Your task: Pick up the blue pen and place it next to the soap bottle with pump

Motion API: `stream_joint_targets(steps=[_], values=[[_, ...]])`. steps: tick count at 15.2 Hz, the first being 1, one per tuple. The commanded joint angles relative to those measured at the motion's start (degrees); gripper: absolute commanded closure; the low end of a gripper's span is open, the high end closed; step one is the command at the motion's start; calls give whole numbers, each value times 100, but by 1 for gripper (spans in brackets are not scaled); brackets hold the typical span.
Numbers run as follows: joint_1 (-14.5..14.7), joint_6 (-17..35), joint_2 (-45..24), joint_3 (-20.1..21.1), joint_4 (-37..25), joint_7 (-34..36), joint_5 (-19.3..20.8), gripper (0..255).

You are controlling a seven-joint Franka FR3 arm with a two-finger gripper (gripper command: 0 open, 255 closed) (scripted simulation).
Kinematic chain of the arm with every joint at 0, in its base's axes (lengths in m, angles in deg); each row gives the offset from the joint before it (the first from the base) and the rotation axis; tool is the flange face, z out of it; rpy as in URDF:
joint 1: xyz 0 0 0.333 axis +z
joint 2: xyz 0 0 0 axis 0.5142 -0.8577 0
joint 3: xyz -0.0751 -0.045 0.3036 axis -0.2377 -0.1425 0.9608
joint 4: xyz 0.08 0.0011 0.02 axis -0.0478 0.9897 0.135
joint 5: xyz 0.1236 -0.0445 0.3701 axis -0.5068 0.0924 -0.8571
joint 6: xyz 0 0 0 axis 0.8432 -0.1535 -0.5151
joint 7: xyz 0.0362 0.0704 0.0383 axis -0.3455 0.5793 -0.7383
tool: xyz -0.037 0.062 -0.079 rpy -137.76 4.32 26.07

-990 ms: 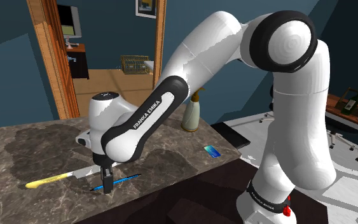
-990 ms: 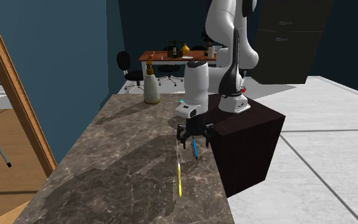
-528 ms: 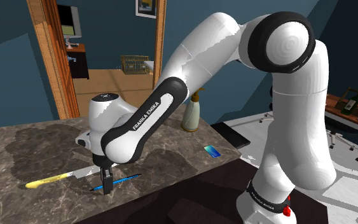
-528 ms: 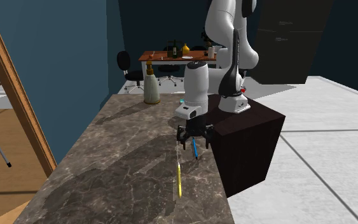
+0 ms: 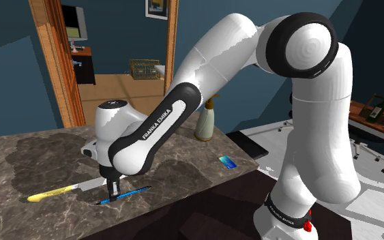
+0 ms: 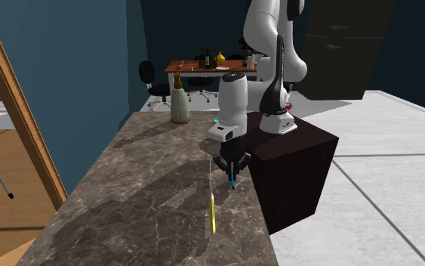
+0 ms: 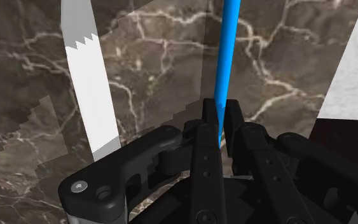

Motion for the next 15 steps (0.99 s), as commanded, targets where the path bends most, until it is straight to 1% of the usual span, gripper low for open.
stream_joint_targets(steps=[1, 2, 15], values=[[0, 0, 0, 0, 0, 0, 0, 255], [0, 1, -1, 0, 0, 0, 0, 255], [-81, -847, 759, 94, -96, -67, -169, 255]])
